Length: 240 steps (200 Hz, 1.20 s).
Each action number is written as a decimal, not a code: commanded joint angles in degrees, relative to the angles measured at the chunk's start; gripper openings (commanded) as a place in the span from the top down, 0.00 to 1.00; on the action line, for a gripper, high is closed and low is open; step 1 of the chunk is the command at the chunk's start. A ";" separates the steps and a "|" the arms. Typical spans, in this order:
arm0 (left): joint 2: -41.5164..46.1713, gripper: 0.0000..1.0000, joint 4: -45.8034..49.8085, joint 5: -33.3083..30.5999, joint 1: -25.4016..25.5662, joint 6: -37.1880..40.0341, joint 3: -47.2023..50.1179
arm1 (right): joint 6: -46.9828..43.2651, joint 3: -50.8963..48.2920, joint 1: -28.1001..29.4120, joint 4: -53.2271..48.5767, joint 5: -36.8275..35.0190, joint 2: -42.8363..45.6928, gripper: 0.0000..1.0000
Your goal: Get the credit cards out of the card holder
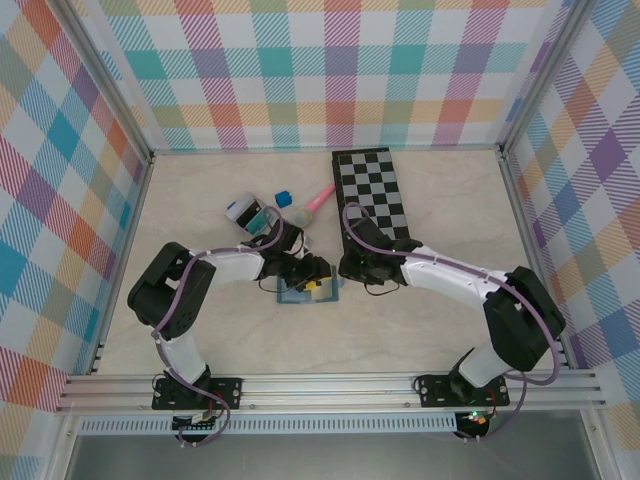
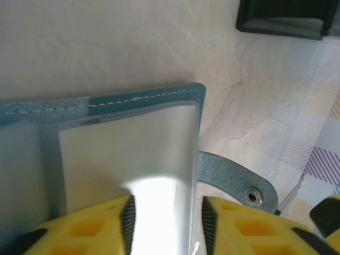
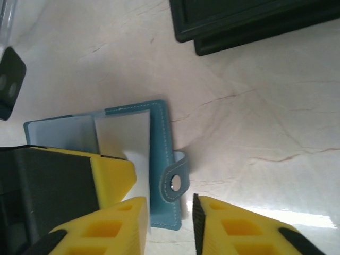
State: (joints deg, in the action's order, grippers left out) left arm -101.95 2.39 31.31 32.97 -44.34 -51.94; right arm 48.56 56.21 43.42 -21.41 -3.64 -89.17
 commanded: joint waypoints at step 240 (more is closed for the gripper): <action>12.19 0.72 23.08 -9.05 -6.72 4.51 -1.48 | -1.19 10.13 -0.29 -6.39 7.79 -17.19 0.91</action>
State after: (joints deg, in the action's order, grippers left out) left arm -94.06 17.28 25.78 29.74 -41.76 -54.24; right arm 47.59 65.30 43.42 -24.82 5.28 -105.34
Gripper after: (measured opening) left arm 0.233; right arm 0.086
